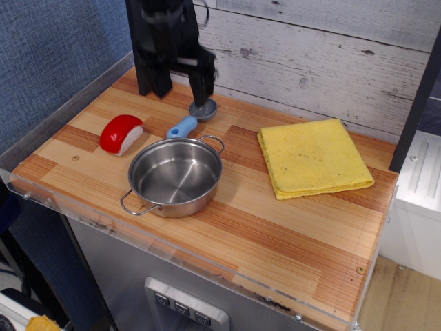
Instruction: Place the spoon behind the pot and right of the red object.
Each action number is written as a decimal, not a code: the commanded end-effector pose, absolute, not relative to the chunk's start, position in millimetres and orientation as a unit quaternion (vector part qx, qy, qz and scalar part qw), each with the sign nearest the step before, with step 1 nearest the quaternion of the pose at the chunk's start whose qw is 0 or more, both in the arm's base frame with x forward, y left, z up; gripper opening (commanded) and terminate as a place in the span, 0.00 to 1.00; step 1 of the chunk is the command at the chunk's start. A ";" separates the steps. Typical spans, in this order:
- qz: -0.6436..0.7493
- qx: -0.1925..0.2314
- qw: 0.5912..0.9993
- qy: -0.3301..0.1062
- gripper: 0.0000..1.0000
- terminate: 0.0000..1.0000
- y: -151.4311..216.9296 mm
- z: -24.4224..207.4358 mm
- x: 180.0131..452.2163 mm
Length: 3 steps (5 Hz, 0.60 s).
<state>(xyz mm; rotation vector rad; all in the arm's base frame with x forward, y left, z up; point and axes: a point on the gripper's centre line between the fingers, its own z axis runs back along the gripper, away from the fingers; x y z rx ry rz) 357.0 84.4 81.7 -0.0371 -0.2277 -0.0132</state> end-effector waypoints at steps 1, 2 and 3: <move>-0.024 -0.008 0.982 -0.185 1.00 0.00 65.6 161.4 332.0; -0.034 -0.014 0.978 -0.207 1.00 0.00 53.1 189.2 322.7; -0.043 -0.013 0.976 -0.211 1.00 0.00 47.1 205.0 314.6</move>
